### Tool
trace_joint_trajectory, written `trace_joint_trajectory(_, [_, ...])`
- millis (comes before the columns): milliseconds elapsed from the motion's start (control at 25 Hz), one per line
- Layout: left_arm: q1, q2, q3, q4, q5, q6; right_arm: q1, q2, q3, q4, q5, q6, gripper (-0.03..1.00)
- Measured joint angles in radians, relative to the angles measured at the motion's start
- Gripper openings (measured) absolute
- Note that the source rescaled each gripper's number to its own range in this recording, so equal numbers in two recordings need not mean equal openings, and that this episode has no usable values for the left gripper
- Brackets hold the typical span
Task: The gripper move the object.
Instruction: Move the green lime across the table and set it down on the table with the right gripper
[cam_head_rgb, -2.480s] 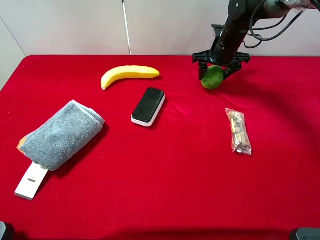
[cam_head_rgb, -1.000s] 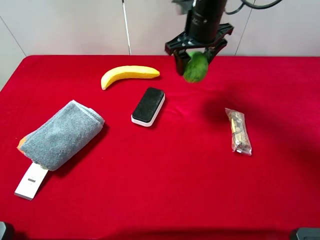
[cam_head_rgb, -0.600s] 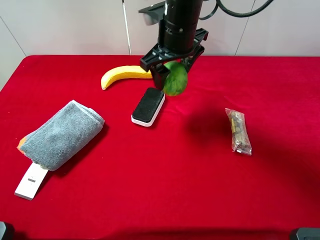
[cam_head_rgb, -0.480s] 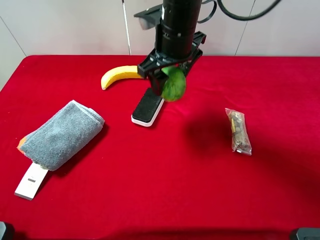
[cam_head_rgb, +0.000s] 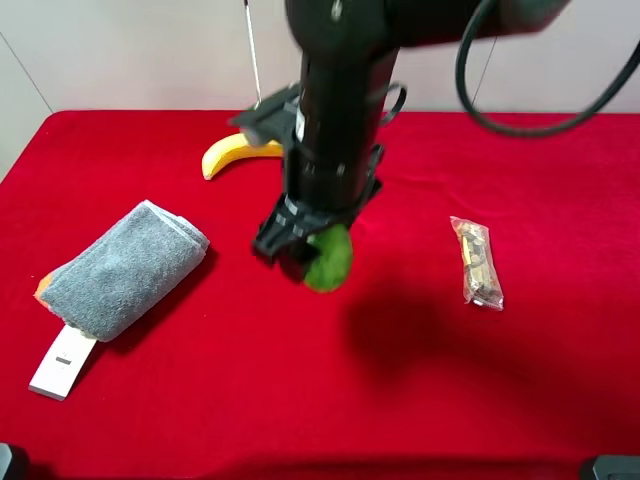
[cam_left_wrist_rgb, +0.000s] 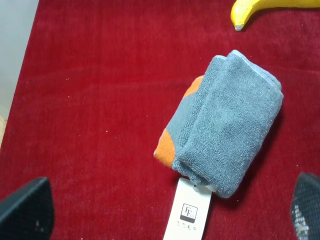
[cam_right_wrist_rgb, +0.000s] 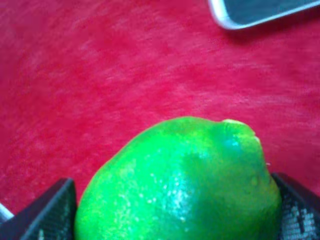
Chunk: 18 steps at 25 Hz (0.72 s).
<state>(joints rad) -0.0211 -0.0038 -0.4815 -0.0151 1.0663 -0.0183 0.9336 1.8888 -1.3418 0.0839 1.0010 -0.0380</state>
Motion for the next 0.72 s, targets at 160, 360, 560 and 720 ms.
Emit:
trace_joint_trajectory(160, [0.000, 0.000, 0.000, 0.000, 0.000, 0.000, 0.036, 0.000, 0.059, 0.021, -0.104, -0.038, 0.00])
trace_joint_trajectory(360, [0.000, 0.000, 0.000, 0.000, 0.000, 0.000, 0.061, 0.000, 0.137, 0.044, -0.221, -0.070, 0.00])
trace_joint_trajectory(560, [0.000, 0.000, 0.000, 0.000, 0.000, 0.000, 0.063, 0.000, 0.214, 0.091, -0.313, -0.087, 0.00])
trace_joint_trajectory(720, [0.000, 0.000, 0.000, 0.000, 0.000, 0.000, 0.063, 0.000, 0.266, 0.099, -0.369, -0.088, 0.00])
